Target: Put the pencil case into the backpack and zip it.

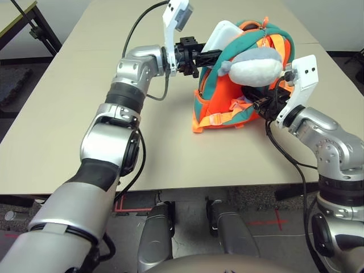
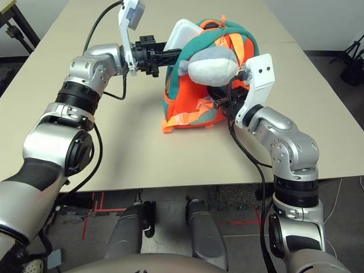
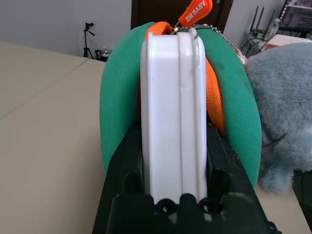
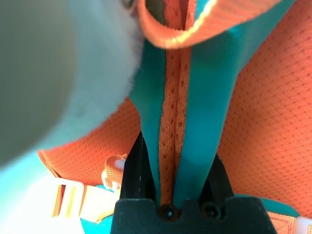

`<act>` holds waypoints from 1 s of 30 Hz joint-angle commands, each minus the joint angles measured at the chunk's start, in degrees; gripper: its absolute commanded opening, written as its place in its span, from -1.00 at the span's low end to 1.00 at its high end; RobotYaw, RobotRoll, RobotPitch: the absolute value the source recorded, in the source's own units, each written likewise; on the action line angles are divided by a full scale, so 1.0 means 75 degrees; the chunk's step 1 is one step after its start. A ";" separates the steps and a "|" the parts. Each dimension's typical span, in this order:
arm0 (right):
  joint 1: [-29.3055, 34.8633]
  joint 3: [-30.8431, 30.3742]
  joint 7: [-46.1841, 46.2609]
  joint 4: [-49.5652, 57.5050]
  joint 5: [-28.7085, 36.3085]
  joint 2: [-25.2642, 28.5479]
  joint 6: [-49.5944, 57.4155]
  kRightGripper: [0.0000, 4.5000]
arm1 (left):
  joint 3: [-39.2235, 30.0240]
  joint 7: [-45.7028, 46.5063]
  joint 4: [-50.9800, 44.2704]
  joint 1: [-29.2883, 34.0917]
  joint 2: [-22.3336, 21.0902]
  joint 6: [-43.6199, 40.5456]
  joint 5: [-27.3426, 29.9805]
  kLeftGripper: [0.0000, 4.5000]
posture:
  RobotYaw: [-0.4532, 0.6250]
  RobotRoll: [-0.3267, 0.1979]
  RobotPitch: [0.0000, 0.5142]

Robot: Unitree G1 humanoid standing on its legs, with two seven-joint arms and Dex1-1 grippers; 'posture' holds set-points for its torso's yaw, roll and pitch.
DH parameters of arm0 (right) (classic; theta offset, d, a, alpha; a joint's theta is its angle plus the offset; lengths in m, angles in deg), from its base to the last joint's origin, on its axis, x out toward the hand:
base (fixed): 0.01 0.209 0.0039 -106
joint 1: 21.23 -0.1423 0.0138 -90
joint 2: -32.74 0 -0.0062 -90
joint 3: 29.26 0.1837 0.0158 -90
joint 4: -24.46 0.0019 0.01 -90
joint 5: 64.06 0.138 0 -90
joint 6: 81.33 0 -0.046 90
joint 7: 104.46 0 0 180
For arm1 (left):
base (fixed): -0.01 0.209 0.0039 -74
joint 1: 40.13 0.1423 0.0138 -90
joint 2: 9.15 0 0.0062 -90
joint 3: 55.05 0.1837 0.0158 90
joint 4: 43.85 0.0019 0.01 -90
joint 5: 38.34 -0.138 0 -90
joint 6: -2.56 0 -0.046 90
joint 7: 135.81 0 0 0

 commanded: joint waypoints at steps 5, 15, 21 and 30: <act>0.0066 -0.0168 -0.0002 -0.0064 -0.0123 0.0007 -0.0020 -0.82 | -0.0352 -0.0604 -0.1496 0.0182 -0.0683 -0.1258 0.0434 0.93 | -0.44 0.25 -0.33; 0.0011 -0.0288 -0.0101 -0.0249 -0.0136 0.0018 -0.0144 -0.82 | -0.0956 -0.0252 -0.3552 0.0695 -0.1969 -0.2558 0.1075 1.00 | -0.41 0.25 -0.32; 0.0011 -0.0318 -0.0150 -0.0336 -0.0180 0.0023 -0.0215 -0.82 | -0.0850 -0.0148 -0.4766 0.1684 -0.2427 -0.3227 0.1296 0.72 | -0.40 0.25 -0.33; -0.0022 -0.0348 -0.0278 -0.0484 -0.0288 0.0031 -0.0308 -0.82 | -0.0545 0.0058 -0.6061 0.2866 -0.2728 -0.3921 0.1479 -0.88 | -0.38 0.25 -0.34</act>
